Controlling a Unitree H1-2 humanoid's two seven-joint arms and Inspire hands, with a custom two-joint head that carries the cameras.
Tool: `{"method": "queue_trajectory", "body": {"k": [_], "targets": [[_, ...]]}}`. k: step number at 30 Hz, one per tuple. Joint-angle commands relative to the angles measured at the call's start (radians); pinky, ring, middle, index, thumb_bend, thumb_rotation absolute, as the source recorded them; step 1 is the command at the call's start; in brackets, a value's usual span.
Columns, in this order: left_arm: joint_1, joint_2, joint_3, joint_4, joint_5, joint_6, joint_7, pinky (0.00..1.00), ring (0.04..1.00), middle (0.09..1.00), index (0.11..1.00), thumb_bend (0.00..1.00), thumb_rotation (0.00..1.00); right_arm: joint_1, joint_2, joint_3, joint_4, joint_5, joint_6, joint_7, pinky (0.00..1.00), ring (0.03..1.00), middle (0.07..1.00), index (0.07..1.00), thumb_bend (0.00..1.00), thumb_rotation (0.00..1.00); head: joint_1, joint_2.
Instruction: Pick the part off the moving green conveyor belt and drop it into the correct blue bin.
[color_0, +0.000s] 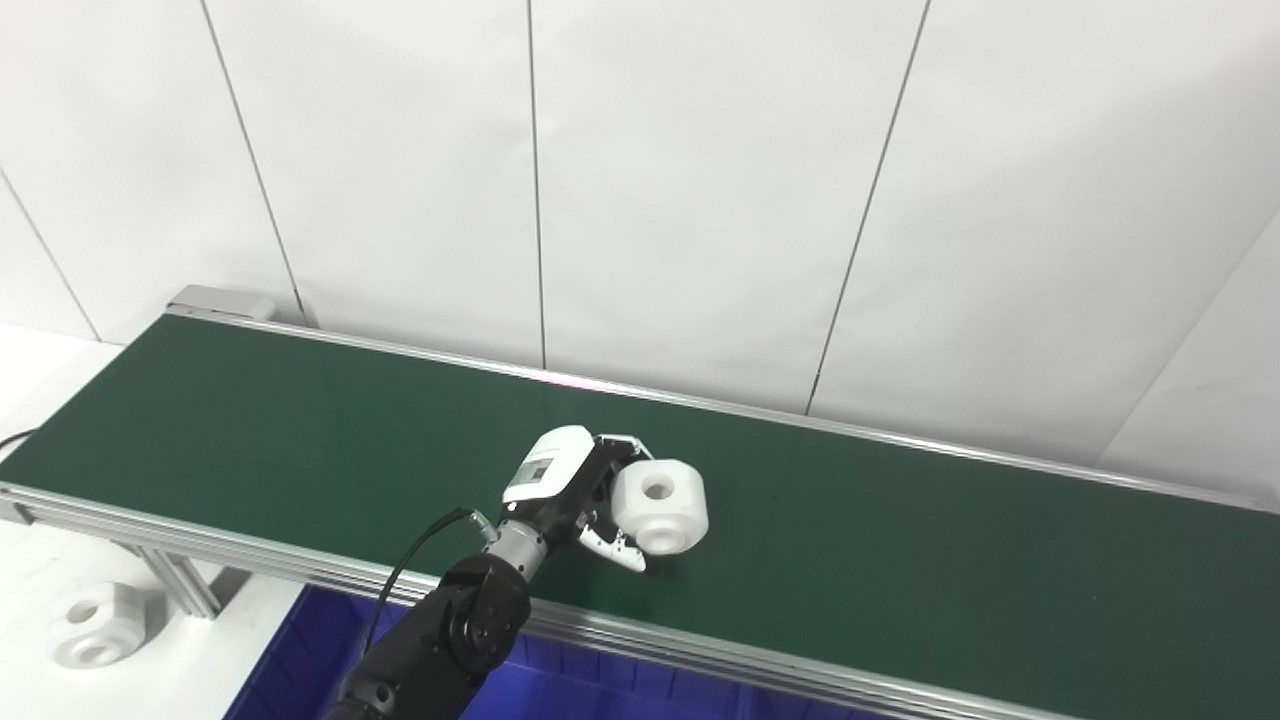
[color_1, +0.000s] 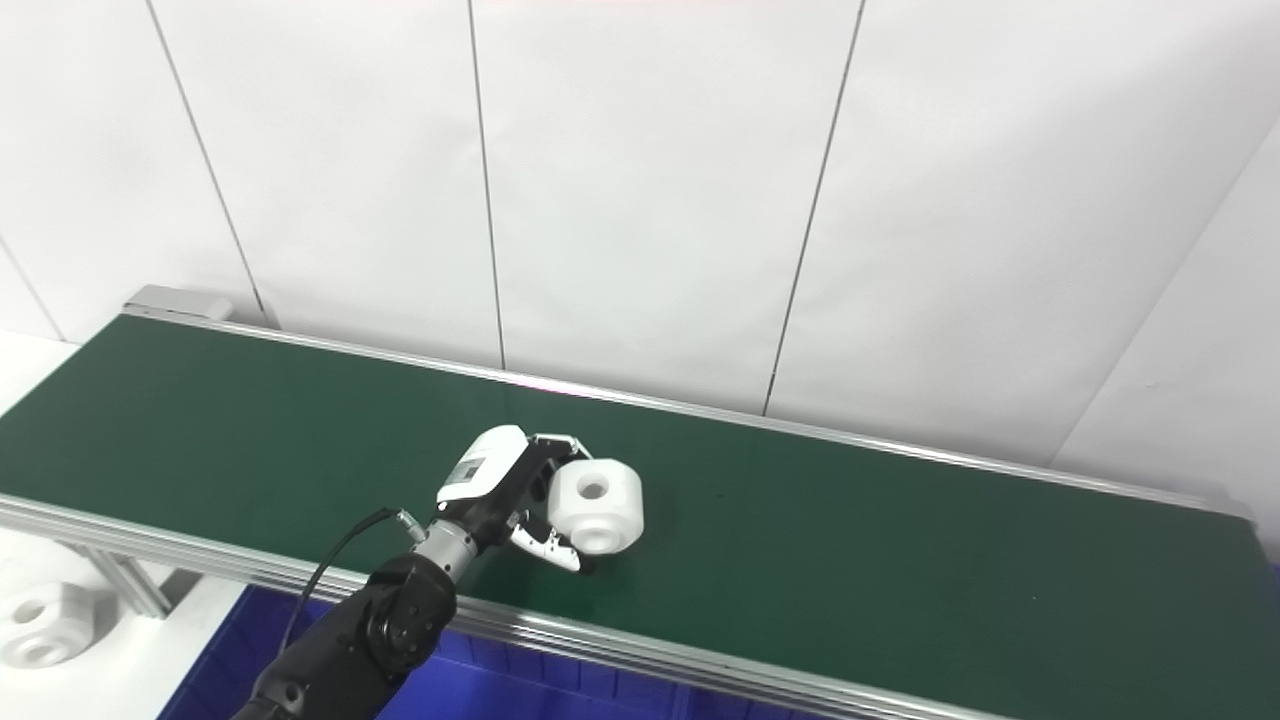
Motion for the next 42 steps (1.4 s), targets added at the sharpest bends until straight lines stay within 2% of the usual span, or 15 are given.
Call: {"method": "queue_trajectory", "body": {"k": [1,9,10,11,15,16,17,25,28,31,36,42], "targets": [[0.004,0.01,0.026,-0.069,-0.029,-0.023,0.02,0.4,0.407,0.487,0.525,0.5,0.0,0.001,0.016,-0.002,-0.028,-0.007,-0.055,0.012,0.99,0.959,0.963,0.96,0.72,0.98,-0.004,0.002],[0.105,0.002,0.078,-0.206,-0.139,-0.055,-0.014,0.39,0.403,0.49,0.527,0.5,0.0,-0.002,0.023,0.005,-0.031,-0.037,-0.055,-0.01,0.96,0.941,0.945,0.95,0.75,0.98,-0.021,0.014],[0.128,0.002,0.085,-0.237,-0.151,-0.052,-0.017,0.38,0.402,0.487,0.53,0.5,0.0,-0.001,0.024,0.007,-0.034,-0.039,-0.055,-0.012,0.96,0.939,0.942,0.949,0.75,0.97,-0.031,0.031],[0.144,0.001,0.09,-0.26,-0.159,-0.05,-0.021,0.38,0.401,0.483,0.533,0.5,0.0,-0.001,0.026,0.008,-0.036,-0.04,-0.055,-0.014,0.96,0.938,0.942,0.949,0.75,0.97,-0.031,0.031],[0.233,0.007,0.117,-0.375,-0.161,-0.057,-0.025,0.36,0.399,0.475,0.538,0.5,0.0,0.001,0.026,0.021,-0.052,-0.057,-0.055,-0.026,0.96,0.938,0.944,0.948,0.77,0.97,-0.09,0.096],[0.251,0.008,0.122,-0.395,-0.163,-0.06,-0.028,0.35,0.399,0.477,0.537,0.5,0.0,0.001,0.026,0.025,-0.054,-0.063,-0.055,-0.032,0.95,0.933,0.942,0.946,0.77,0.97,-0.09,0.096],[0.287,0.009,0.13,-0.423,-0.174,-0.077,-0.029,0.35,0.4,0.477,0.537,0.5,0.0,0.003,0.023,0.032,-0.061,-0.078,-0.055,-0.044,0.95,0.933,0.942,0.946,0.77,0.97,-0.129,0.122],[0.489,-0.016,0.148,-0.527,-0.173,-0.178,-0.021,0.38,0.417,0.498,0.521,0.5,0.0,0.017,0.008,0.063,-0.117,-0.144,-0.055,-0.105,0.9,0.904,0.911,0.928,0.79,0.96,-0.195,0.184],[0.552,-0.035,0.15,-0.531,-0.163,-0.204,-0.012,0.37,0.414,0.501,0.517,0.5,0.0,0.017,0.01,0.065,-0.133,-0.161,-0.055,-0.108,0.9,0.905,0.911,0.929,0.78,0.96,-0.223,0.2],[0.591,-0.045,0.153,-0.481,-0.146,-0.264,0.015,0.36,0.416,0.499,0.515,0.5,0.0,0.014,0.017,0.067,-0.144,-0.17,-0.055,-0.103,0.89,0.909,0.916,0.931,0.75,0.95,-0.241,0.205],[0.635,-0.017,0.129,-0.412,-0.119,-0.281,0.065,0.34,0.432,0.505,0.52,0.48,0.0,0.005,0.022,0.077,-0.143,-0.181,-0.055,-0.103,0.88,0.906,0.919,0.936,0.73,0.94,-0.251,0.198],[0.647,0.03,0.083,-0.282,-0.095,-0.281,0.177,0.33,0.438,0.504,0.527,0.47,0.0,-0.007,0.018,0.092,-0.133,-0.184,-0.055,-0.101,0.88,0.907,0.921,0.944,0.71,0.94,-0.257,0.18]]}}
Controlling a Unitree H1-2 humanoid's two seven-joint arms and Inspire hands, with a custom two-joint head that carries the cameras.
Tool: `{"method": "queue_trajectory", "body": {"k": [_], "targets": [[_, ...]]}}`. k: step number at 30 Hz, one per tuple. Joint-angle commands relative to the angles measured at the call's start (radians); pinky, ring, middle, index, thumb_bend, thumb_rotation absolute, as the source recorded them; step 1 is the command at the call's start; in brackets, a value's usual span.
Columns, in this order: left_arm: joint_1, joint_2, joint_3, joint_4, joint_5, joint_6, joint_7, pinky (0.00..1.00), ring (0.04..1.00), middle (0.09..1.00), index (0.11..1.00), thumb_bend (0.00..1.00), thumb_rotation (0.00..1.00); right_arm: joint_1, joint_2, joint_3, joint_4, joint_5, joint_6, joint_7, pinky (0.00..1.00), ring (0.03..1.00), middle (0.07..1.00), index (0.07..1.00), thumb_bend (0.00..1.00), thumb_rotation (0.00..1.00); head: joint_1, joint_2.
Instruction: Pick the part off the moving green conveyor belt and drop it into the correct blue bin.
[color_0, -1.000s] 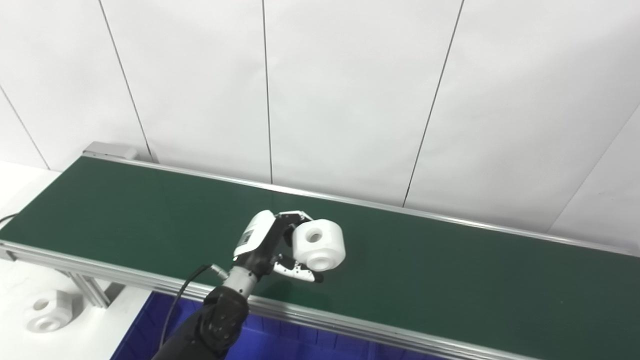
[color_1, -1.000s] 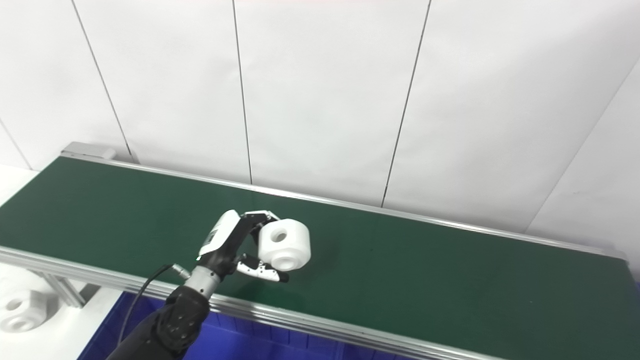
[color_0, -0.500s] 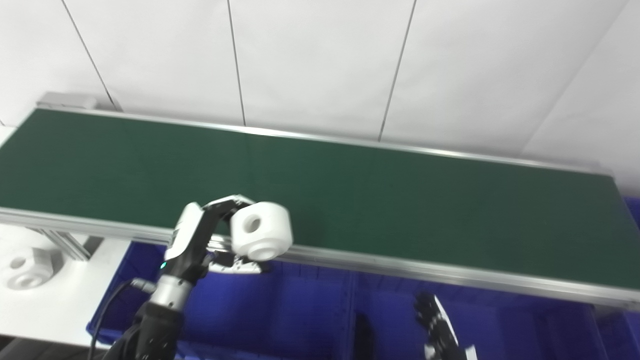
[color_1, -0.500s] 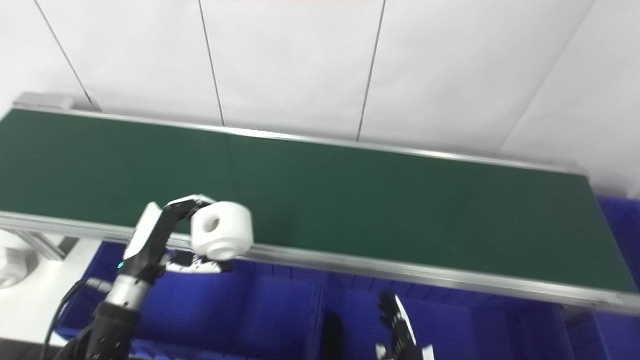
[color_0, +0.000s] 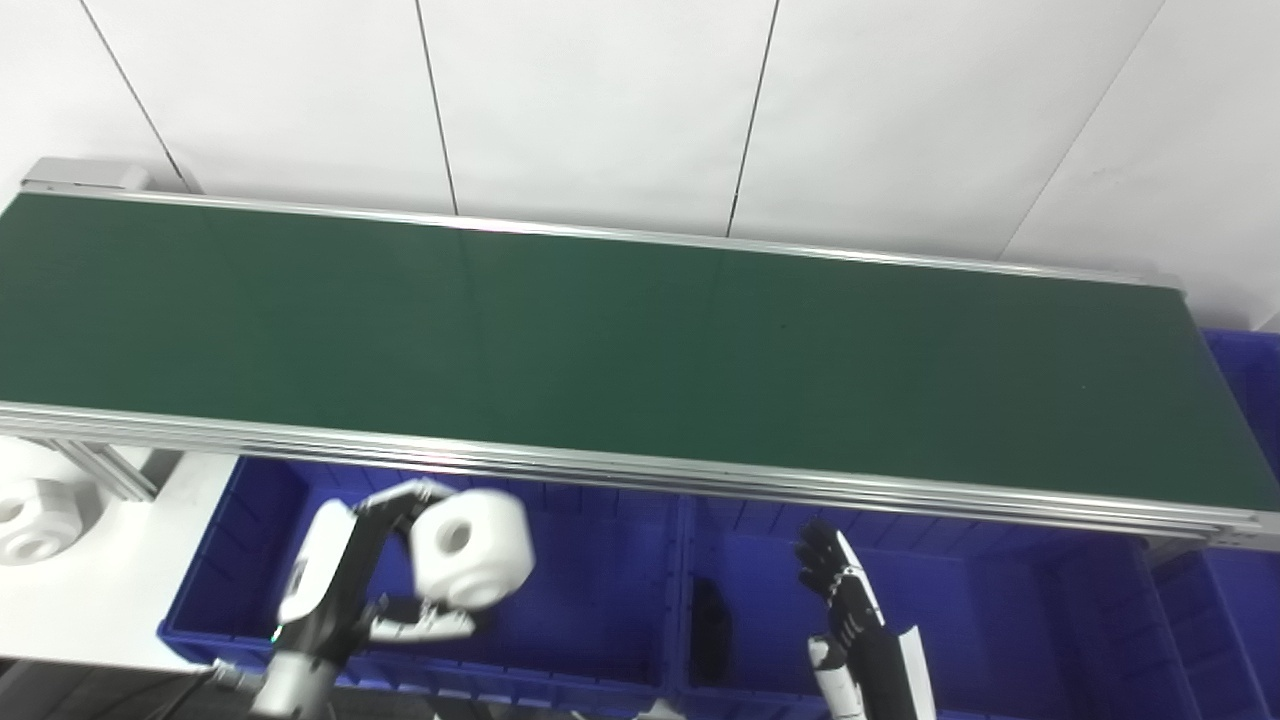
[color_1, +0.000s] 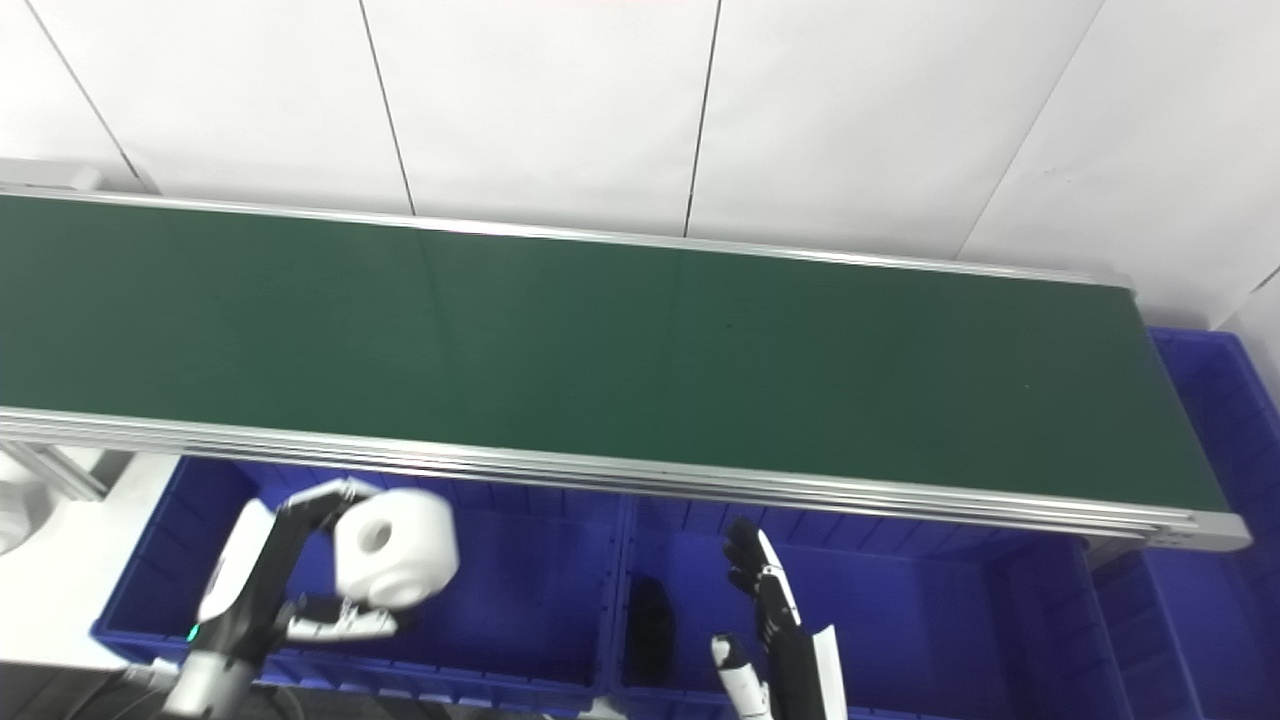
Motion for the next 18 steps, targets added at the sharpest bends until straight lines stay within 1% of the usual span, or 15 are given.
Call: {"method": "queue_trajectory", "body": {"k": [1,2,4,6,8,9,10,11,12,13,14,16,17,18], "targets": [[-0.014,0.017,-0.002,0.018,0.006,-0.034,0.057,0.33,0.434,0.5,0.532,0.47,0.0,-0.016,0.003,0.016,-0.023,0.017,-0.055,0.006,0.89,0.913,0.928,0.95,0.7,0.94,0.0,-0.001],[-0.017,0.016,-0.001,0.037,0.005,-0.034,0.063,0.33,0.434,0.5,0.534,0.47,0.0,-0.017,0.001,0.018,-0.022,0.019,-0.055,0.008,0.89,0.917,0.932,0.954,0.7,0.94,0.0,-0.004],[-0.022,0.003,0.012,0.063,-0.003,-0.031,0.053,0.34,0.434,0.498,0.534,0.47,0.0,-0.016,0.001,0.019,-0.021,0.013,-0.055,0.005,0.9,0.919,0.934,0.953,0.71,0.94,0.002,-0.01],[-0.027,-0.015,0.027,0.079,-0.012,-0.012,0.044,0.34,0.436,0.501,0.535,0.47,0.0,-0.015,0.0,0.022,-0.02,0.013,-0.055,0.002,0.9,0.92,0.933,0.952,0.71,0.94,0.003,-0.018],[-0.035,-0.034,0.04,0.093,-0.021,0.03,0.033,0.33,0.446,0.514,0.533,0.47,0.0,-0.014,0.0,0.023,-0.02,0.013,-0.055,0.002,0.89,0.921,0.932,0.952,0.71,0.93,0.003,-0.021],[-0.04,-0.047,0.05,0.099,-0.023,0.054,0.033,0.36,0.475,0.514,0.523,0.48,0.0,-0.014,-0.001,0.025,-0.019,0.02,-0.054,0.005,0.9,0.922,0.932,0.952,0.71,0.93,0.002,-0.03],[-0.045,-0.059,0.058,0.104,-0.026,0.075,0.033,0.44,0.538,0.505,0.508,0.5,0.0,-0.014,-0.001,0.026,-0.018,0.024,-0.054,0.006,0.9,0.924,0.934,0.953,0.7,0.92,0.003,-0.032],[-0.05,-0.071,0.065,0.106,-0.028,0.1,0.029,0.49,0.585,0.566,0.502,0.51,0.02,-0.014,-0.002,0.028,-0.017,0.024,-0.055,0.003,0.9,0.922,0.932,0.952,0.7,0.92,0.003,-0.033],[-0.056,-0.08,0.068,0.109,-0.028,0.117,0.024,0.5,0.595,0.588,0.501,0.51,0.03,-0.015,-0.004,0.03,-0.017,0.02,-0.055,-0.002,0.9,0.921,0.932,0.952,0.7,0.92,0.004,-0.037],[-0.062,-0.086,0.069,0.113,-0.028,0.133,0.017,0.54,0.635,0.652,0.5,0.5,0.05,-0.015,-0.005,0.032,-0.017,0.016,-0.055,-0.008,0.89,0.918,0.931,0.951,0.69,0.92,0.005,-0.041],[-0.069,-0.091,0.068,0.115,-0.032,0.151,0.006,0.59,0.68,0.713,0.647,0.55,0.17,-0.015,-0.006,0.034,-0.017,0.015,-0.055,-0.013,0.89,0.918,0.931,0.95,0.69,0.93,0.005,-0.041],[-0.08,-0.095,0.065,0.123,-0.039,0.173,-0.015,0.67,0.762,0.803,0.772,0.59,0.32,-0.015,-0.009,0.039,-0.015,0.017,-0.055,-0.015,0.89,0.918,0.932,0.95,0.68,0.93,0.006,-0.047],[-0.09,-0.097,0.063,0.136,-0.045,0.18,-0.027,0.72,0.799,0.837,0.808,0.6,0.36,-0.015,-0.011,0.042,-0.014,0.021,-0.055,-0.015,0.89,0.92,0.934,0.951,0.68,0.92,0.005,-0.056],[-0.097,-0.098,0.062,0.144,-0.05,0.183,-0.035,0.77,0.841,0.871,0.841,0.61,0.41,-0.015,-0.013,0.044,-0.013,0.023,-0.055,-0.015,0.89,0.922,0.934,0.951,0.67,0.92,0.005,-0.056]]}}
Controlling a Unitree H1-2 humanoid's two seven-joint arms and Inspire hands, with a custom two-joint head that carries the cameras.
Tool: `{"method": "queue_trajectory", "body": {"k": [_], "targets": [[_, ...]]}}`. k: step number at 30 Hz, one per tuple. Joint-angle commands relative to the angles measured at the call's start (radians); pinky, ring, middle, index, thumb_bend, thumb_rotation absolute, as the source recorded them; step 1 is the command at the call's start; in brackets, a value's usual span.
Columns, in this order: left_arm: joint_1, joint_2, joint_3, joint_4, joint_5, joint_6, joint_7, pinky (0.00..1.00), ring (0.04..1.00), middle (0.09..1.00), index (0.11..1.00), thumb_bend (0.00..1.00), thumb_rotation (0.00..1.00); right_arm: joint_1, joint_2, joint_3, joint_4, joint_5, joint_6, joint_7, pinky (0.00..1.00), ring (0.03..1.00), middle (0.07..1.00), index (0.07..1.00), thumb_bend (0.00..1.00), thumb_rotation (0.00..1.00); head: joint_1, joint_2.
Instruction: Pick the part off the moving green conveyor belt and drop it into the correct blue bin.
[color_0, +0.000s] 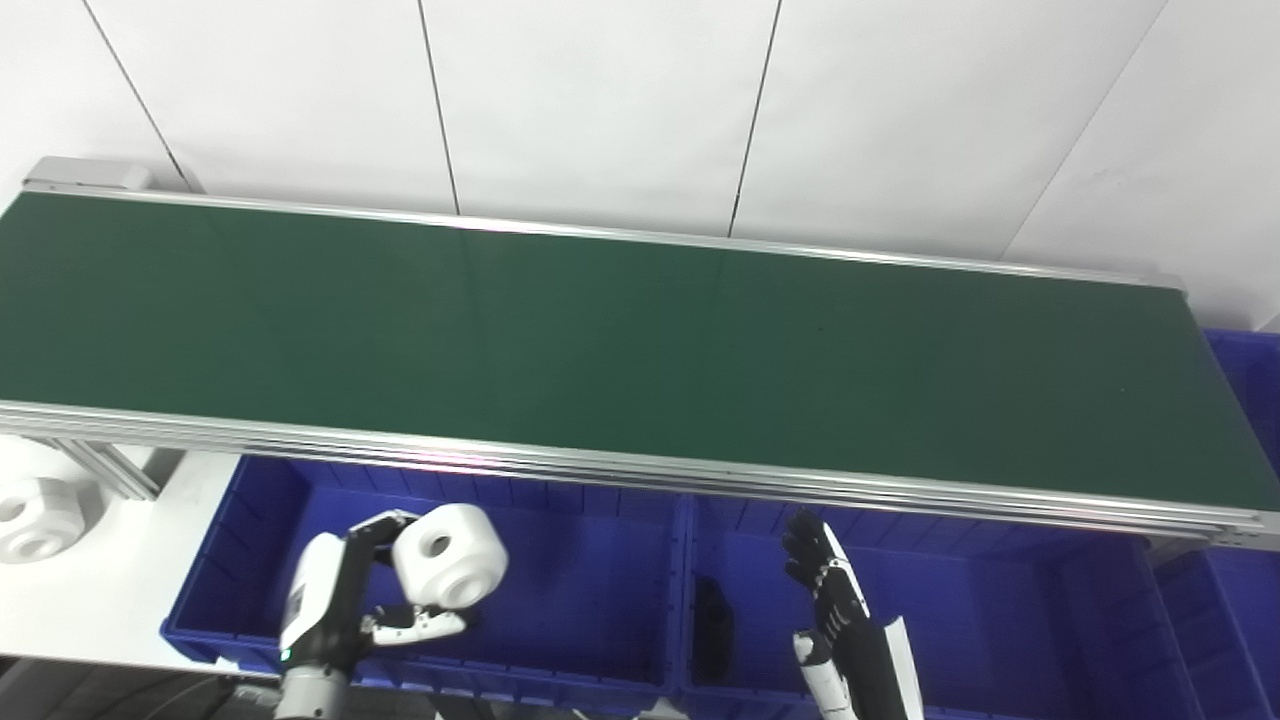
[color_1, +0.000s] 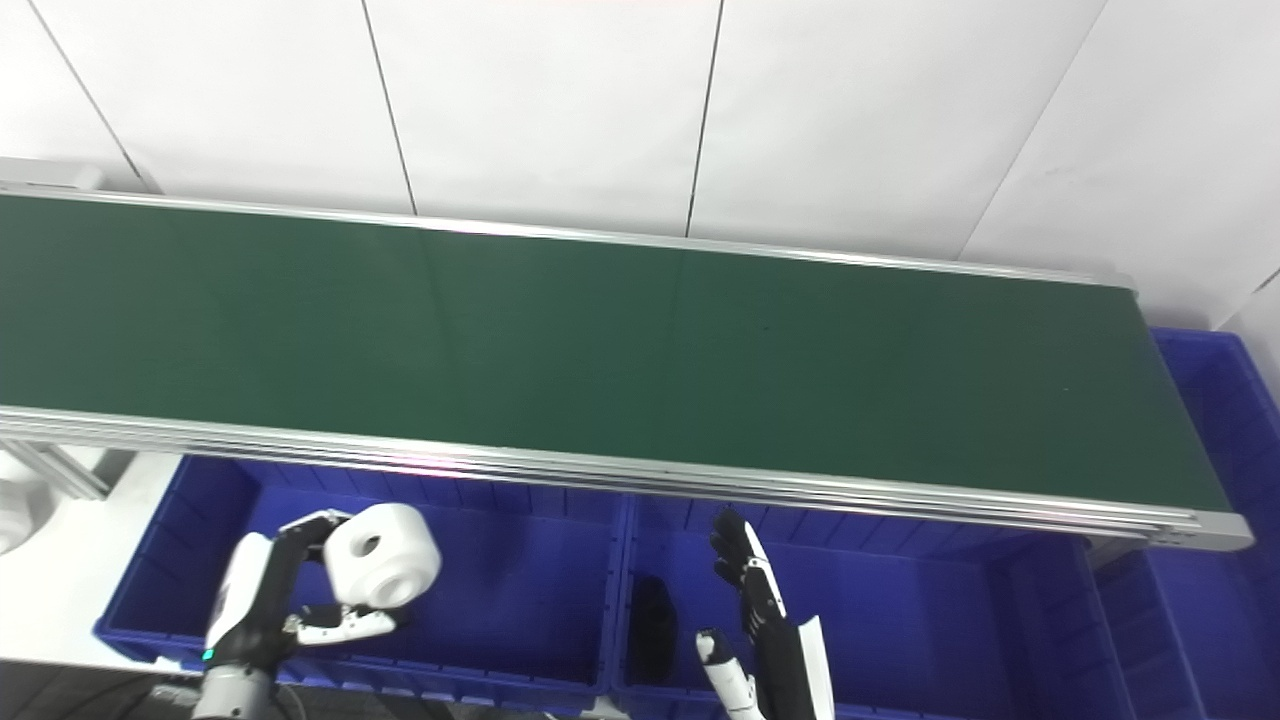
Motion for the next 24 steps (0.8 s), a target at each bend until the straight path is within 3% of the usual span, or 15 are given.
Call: {"method": "queue_trajectory", "body": {"k": [1,2,7,11,18,24], "targets": [[-0.028,0.008,0.003,0.006,-0.015,-0.002,-0.008,0.8,0.87,0.895,0.865,0.62,0.44,-0.005,0.001,0.01,-0.016,0.009,-0.055,-0.012,0.9,0.923,0.934,0.951,0.67,0.92,-0.001,-0.005],[-0.037,0.007,-0.001,0.018,-0.016,0.0,-0.013,0.85,0.908,0.93,0.904,0.64,0.51,-0.006,0.0,0.013,-0.013,0.014,-0.055,-0.01,0.9,0.928,0.937,0.952,0.67,0.92,-0.001,-0.006],[-0.055,0.012,-0.014,0.014,-0.037,0.033,-0.074,0.92,0.972,0.993,0.976,0.67,0.61,-0.007,0.0,0.017,-0.008,-0.002,-0.055,-0.025,0.91,0.933,0.941,0.951,0.69,0.93,-0.003,-0.008],[-0.04,0.008,-0.021,-0.022,-0.038,0.018,-0.085,0.91,0.966,0.99,0.969,0.68,0.61,-0.009,-0.003,0.025,-0.005,-0.006,-0.055,-0.041,0.9,0.927,0.938,0.947,0.69,0.92,-0.007,-0.01],[0.033,0.01,-0.058,-0.116,-0.027,-0.195,-0.056,0.89,0.941,0.958,0.938,0.63,0.61,-0.017,-0.009,0.034,0.01,0.006,-0.055,-0.052,0.91,0.928,0.94,0.949,0.7,0.92,-0.026,-0.023],[0.071,0.049,-0.2,-0.234,-0.04,-0.218,-0.012,0.85,0.897,0.917,0.908,0.64,0.7,-0.03,-0.008,0.047,0.03,0.023,-0.055,-0.055,0.92,0.937,0.94,0.947,0.7,0.91,-0.072,-0.04]]}}
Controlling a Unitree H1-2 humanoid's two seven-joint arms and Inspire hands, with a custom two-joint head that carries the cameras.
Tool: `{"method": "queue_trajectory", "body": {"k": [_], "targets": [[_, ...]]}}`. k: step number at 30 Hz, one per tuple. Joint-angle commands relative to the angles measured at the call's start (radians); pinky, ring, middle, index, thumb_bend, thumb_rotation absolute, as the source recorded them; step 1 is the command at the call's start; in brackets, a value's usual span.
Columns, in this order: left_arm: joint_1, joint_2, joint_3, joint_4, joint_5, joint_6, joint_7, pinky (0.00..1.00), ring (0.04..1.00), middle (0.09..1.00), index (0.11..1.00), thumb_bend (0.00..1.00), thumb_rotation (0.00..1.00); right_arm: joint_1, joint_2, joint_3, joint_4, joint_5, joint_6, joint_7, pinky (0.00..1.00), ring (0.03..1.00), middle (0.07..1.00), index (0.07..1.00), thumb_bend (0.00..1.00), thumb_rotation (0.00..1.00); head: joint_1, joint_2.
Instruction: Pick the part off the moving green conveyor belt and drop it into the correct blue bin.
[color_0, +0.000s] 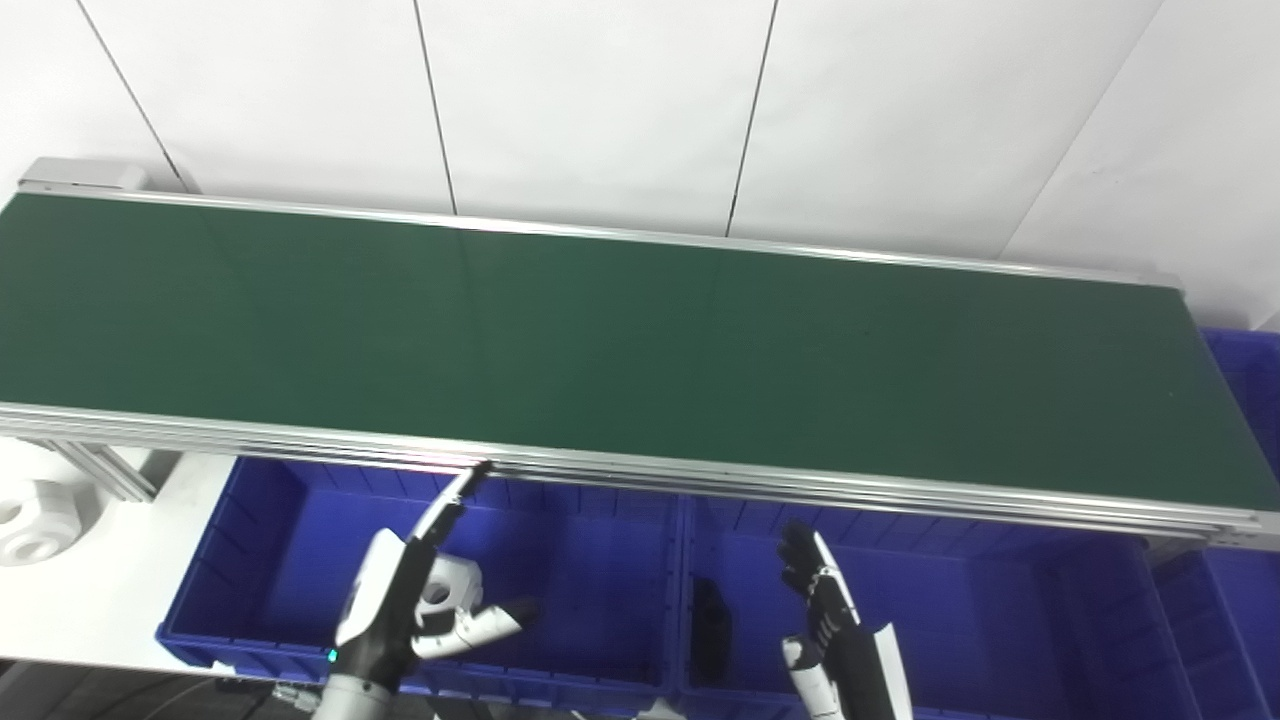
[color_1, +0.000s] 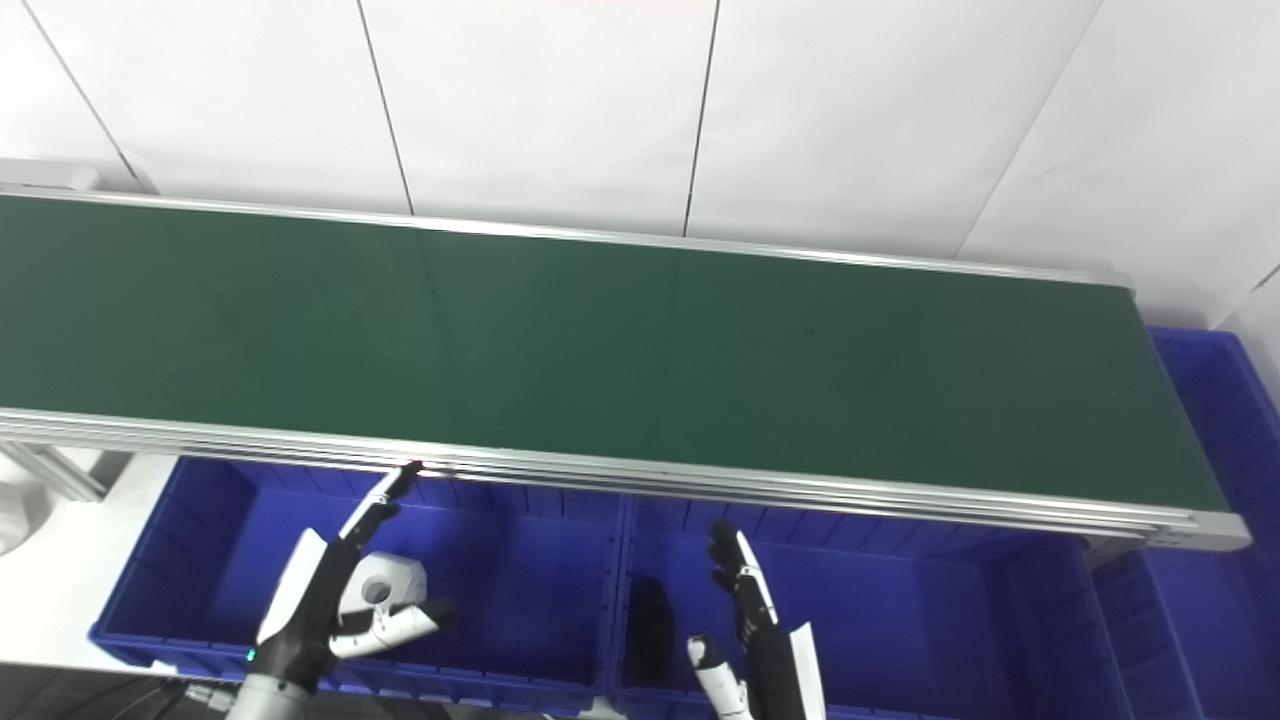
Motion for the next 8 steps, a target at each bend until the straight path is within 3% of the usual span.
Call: {"method": "queue_trajectory", "body": {"k": [1,5,8], "targets": [[-0.005,0.037,-0.052,-0.044,-0.006,-0.035,0.034,0.84,0.891,0.918,0.908,0.67,0.7,-0.015,0.01,0.008,-0.013,0.01,-0.055,-0.017,0.92,0.936,0.94,0.945,0.69,0.89,-0.013,-0.005],[0.009,0.059,-0.122,-0.067,-0.008,-0.035,0.057,0.87,0.901,0.911,0.907,0.71,0.79,-0.026,0.011,0.01,0.009,0.006,-0.055,-0.029,0.91,0.931,0.94,0.944,0.71,0.88,-0.058,-0.031],[-0.005,0.076,-0.206,-0.083,-0.122,-0.035,0.073,0.88,0.904,0.918,0.914,0.64,0.73,-0.037,0.004,0.012,0.032,0.008,-0.055,-0.034,0.91,0.926,0.938,0.948,0.72,0.88,-0.07,-0.049]]}}
